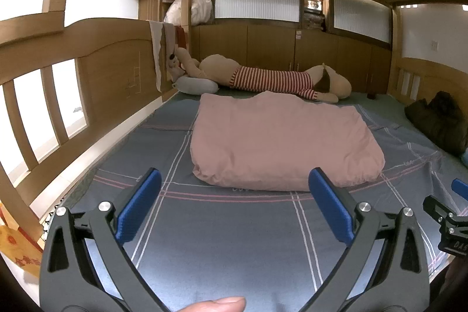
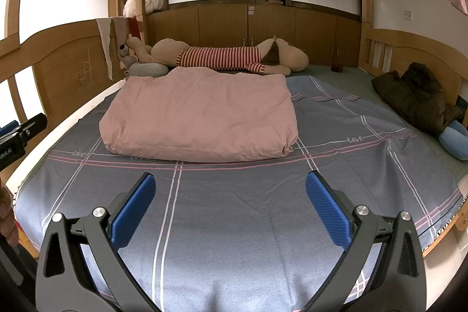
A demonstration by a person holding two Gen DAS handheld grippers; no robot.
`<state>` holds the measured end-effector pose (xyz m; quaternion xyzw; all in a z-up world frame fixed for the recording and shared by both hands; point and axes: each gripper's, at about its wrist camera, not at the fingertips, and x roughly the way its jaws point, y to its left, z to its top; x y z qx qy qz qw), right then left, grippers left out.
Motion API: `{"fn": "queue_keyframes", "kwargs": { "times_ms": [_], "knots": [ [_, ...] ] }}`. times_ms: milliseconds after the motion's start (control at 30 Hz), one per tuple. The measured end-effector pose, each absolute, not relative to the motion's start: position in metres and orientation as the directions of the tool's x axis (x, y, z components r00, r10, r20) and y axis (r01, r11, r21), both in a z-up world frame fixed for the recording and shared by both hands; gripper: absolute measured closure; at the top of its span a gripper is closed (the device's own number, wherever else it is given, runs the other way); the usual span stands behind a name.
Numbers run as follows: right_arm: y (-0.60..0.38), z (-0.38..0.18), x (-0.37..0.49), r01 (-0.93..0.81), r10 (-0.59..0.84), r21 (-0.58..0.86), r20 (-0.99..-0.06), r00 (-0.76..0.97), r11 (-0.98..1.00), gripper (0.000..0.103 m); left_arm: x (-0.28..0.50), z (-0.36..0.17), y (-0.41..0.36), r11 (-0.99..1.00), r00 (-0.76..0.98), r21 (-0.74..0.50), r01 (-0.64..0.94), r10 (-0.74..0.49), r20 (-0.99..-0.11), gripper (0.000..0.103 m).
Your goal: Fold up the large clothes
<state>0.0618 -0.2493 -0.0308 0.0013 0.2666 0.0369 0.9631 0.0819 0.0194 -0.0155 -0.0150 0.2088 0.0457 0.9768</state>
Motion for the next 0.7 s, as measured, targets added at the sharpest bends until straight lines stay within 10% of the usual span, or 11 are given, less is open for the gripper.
{"fn": "queue_keyframes", "kwargs": {
  "times_ms": [700],
  "knots": [
    [-0.2496,-0.0312,0.0614,-0.069,0.07,0.021,-0.512,0.856,0.997,0.001,0.0794,-0.0148,0.0194,0.997,0.911,-0.013,-0.08,0.068,-0.407,0.002]
  ]
}}
